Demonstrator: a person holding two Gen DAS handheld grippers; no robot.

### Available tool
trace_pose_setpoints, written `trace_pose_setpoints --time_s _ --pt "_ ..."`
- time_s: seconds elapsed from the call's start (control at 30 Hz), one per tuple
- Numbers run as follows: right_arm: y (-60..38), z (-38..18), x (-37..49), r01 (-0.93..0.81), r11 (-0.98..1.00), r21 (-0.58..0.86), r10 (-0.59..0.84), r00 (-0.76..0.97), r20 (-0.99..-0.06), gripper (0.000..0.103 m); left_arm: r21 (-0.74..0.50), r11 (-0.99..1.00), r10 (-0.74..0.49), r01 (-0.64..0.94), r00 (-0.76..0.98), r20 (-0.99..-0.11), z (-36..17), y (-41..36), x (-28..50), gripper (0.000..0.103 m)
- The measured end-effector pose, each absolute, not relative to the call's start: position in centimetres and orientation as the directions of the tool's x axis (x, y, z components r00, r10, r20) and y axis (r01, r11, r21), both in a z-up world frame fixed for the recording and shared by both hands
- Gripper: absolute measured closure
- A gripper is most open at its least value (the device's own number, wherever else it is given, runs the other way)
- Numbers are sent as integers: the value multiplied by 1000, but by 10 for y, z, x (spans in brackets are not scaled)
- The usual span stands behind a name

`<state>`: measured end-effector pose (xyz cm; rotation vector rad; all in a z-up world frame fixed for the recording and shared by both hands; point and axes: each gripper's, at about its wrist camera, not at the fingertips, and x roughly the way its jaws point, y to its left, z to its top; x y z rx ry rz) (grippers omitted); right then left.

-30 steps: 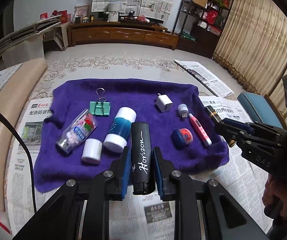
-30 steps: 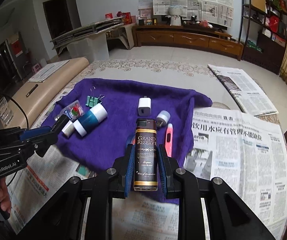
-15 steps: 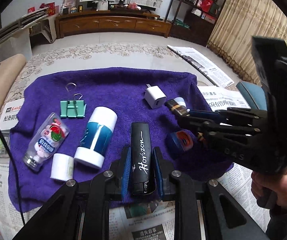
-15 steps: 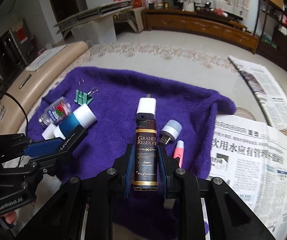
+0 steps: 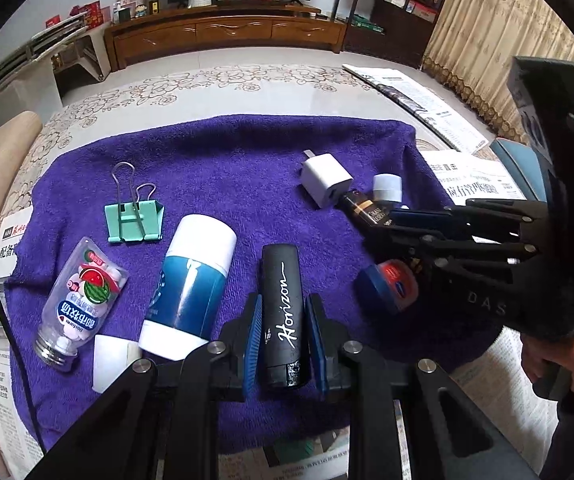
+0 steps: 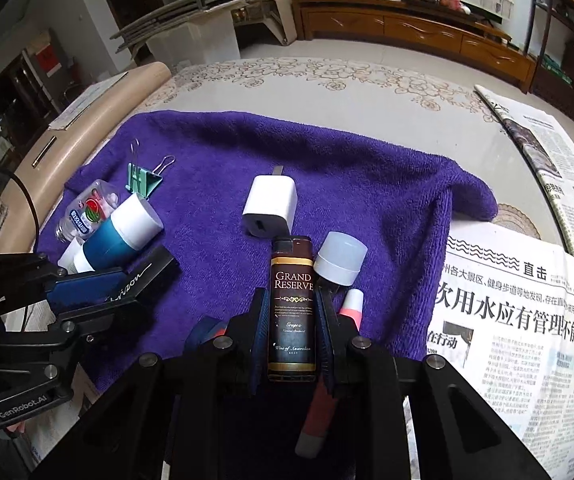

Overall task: Organize rigid objects
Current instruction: 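Carry the lighter and bottle onto the towel and open both tools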

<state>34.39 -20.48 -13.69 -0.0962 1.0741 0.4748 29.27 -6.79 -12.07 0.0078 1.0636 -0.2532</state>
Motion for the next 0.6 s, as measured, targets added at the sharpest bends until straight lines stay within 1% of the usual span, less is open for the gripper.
trace_pose_setpoints --time_s 0.33,0.5,0.53,0.6 --pt "-201 -140 343 -487 865 123 335 376 -864 80 -113 961 -214 252 417 -884 -131 -74 301 81" --pt "-198 -140 336 -537 840 80 325 380 -866 79 -105 959 -210 264 413 -886 -132 -77 301 81" --pt "-198 -141 335 -540 838 77 327 383 -864 79 -103 959 -210 265 413 -886 -132 -77 301 80" --pt "-199 -141 335 -540 837 92 341 382 -859 79 -105 956 -215 272 410 -886 -132 -78 300 72"
